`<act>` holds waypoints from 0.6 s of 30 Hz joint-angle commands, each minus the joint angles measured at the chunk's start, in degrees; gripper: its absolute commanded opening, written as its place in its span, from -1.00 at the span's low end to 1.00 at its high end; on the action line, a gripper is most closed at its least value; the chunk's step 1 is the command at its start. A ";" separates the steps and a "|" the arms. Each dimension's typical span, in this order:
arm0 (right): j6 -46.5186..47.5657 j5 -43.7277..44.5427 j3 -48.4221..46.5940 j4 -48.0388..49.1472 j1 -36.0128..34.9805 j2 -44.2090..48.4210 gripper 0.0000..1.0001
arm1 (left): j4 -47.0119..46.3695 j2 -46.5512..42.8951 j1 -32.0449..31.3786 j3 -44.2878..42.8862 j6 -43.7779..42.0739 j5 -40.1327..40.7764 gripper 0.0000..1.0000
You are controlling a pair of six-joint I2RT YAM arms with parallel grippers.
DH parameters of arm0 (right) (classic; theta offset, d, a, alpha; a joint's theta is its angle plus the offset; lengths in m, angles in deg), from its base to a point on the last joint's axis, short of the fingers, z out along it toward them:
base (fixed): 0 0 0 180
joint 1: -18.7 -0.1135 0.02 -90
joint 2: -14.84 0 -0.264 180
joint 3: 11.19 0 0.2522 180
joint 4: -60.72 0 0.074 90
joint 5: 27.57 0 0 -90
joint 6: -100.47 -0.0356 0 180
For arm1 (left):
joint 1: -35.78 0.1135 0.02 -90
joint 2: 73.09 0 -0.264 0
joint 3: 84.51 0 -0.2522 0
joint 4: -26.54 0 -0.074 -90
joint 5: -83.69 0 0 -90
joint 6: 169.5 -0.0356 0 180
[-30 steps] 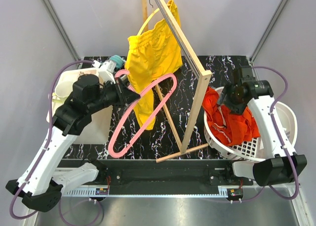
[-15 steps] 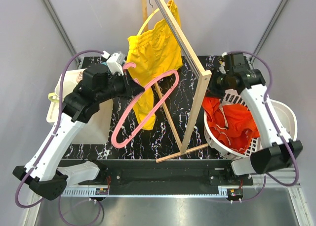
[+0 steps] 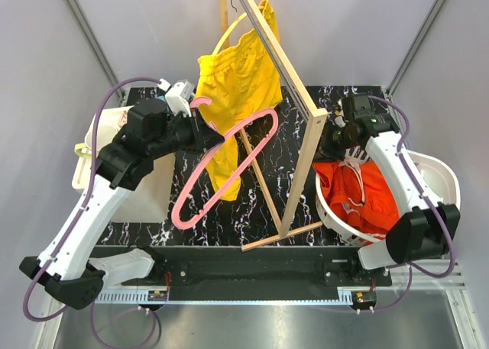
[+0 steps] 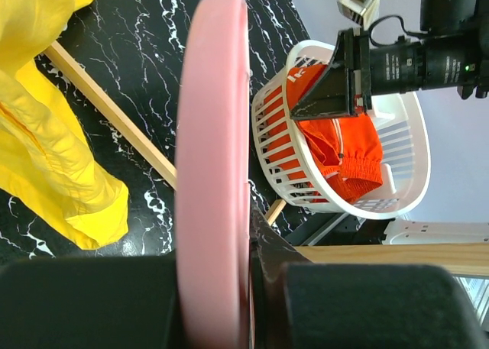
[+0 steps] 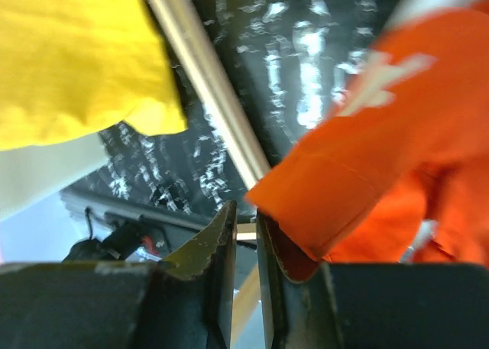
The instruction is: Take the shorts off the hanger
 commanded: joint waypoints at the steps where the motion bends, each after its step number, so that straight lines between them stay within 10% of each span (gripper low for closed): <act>1: 1.20 6.50 3.90 -2.90 3.74 7.88 -0.53 | -0.69 -1.89 0.02 -3.79 -0.07 -3.07 -1.00; 18: 1.99 11.08 12.82 -10.46 10.78 20.81 -0.32 | -0.69 0.64 0.11 -12.31 2.30 -13.43 -1.00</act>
